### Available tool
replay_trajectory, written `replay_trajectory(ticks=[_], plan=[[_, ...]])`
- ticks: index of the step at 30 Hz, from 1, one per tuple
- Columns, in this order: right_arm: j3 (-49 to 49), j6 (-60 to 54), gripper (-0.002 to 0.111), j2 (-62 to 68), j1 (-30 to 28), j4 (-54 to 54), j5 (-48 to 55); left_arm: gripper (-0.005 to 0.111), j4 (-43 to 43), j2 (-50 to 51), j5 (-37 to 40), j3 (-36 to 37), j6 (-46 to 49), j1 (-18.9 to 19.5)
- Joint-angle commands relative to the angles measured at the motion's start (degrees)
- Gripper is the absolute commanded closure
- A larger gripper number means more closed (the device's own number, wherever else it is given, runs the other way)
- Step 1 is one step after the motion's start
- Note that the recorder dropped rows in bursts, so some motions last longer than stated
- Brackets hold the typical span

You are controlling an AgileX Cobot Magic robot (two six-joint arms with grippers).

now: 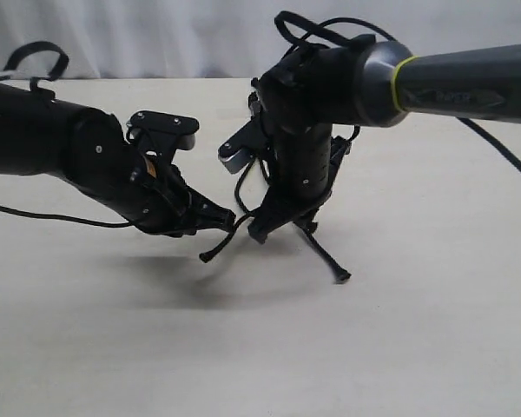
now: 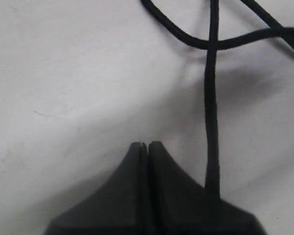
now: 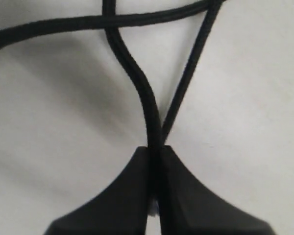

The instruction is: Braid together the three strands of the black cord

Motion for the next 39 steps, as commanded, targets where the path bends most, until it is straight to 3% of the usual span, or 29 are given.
replay_trajectory(ticks=[1,14,27,39], plan=[[0.2,-2.6,0.104,0.0,-2.2,-6.1,-0.8,0.107,-1.3,1.2,-1.7,0.3,-0.6,-0.9],[8.8,-3.0,0.104,1.3,-7.3,-7.0,-11.8,0.107,-1.3,1.2,-1.3,0.3,-0.4,-0.9],[19.4,-9.2,0.104,1.4,-7.6,29.0,-14.0,0.107,-1.5,4.8,-2.6,0.3,0.1,-0.9],[28.8,-10.9,0.104,0.6,-7.6,40.1,-17.6,0.107,-6.4,9.8,-7.8,0.3,0.1,-1.8]])
